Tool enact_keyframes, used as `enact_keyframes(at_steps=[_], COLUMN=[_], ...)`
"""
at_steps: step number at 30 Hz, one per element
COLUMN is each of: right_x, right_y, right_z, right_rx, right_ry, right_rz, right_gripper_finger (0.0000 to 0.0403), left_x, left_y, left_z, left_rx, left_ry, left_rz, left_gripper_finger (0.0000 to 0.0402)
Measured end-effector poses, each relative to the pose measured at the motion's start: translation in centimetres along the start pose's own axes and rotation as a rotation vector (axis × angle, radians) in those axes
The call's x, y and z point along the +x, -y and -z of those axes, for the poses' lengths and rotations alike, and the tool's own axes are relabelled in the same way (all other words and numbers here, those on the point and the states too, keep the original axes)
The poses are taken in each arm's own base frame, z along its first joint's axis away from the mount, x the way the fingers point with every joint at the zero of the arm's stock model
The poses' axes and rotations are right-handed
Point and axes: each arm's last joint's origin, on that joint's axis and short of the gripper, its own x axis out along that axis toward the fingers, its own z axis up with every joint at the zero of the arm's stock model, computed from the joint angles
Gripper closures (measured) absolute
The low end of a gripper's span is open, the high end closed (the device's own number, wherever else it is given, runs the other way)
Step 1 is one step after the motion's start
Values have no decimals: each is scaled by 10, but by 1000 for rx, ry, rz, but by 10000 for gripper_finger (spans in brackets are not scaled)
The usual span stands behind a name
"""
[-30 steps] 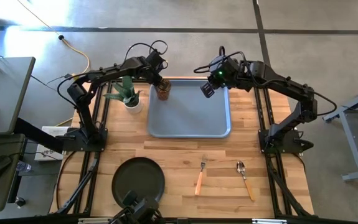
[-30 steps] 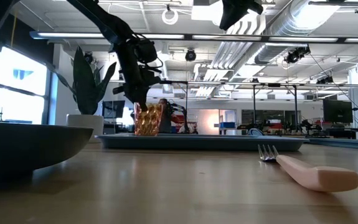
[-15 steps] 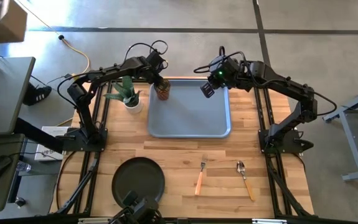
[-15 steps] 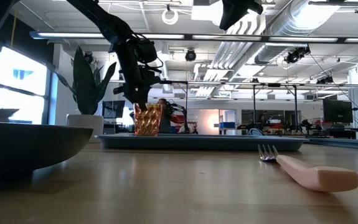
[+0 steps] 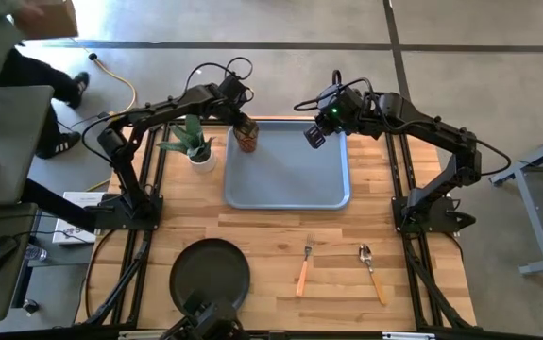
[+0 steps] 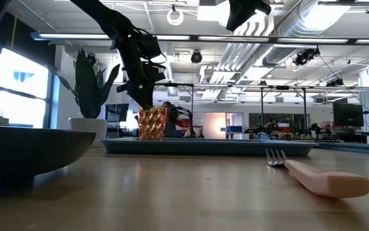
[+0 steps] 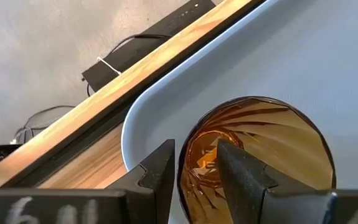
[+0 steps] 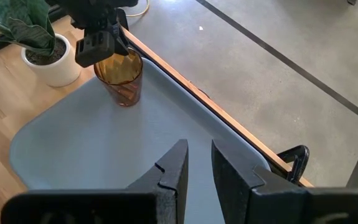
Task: Pick and place plate/cup/fork/spoon on tray
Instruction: Put the yellow glass on the blue tray, then put the yellow spoon to the right of the blue tray
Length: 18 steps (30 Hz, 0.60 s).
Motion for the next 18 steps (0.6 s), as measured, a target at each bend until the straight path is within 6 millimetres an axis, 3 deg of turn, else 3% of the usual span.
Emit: enact_keyframes(at_steps=[8, 18], right_x=[0, -3], right_y=[-1, -9], right_z=[0, 3], right_rx=[7, 62], right_ry=[-7, -56], right_rz=[-19, -147], right_gripper_finger=[340, 340], left_x=[-14, -64], left_y=[-1, -1], left_z=[-2, -3], left_rx=[2, 31], left_ry=[36, 166], left_rz=[3, 21], left_gripper_finger=[291, 291])
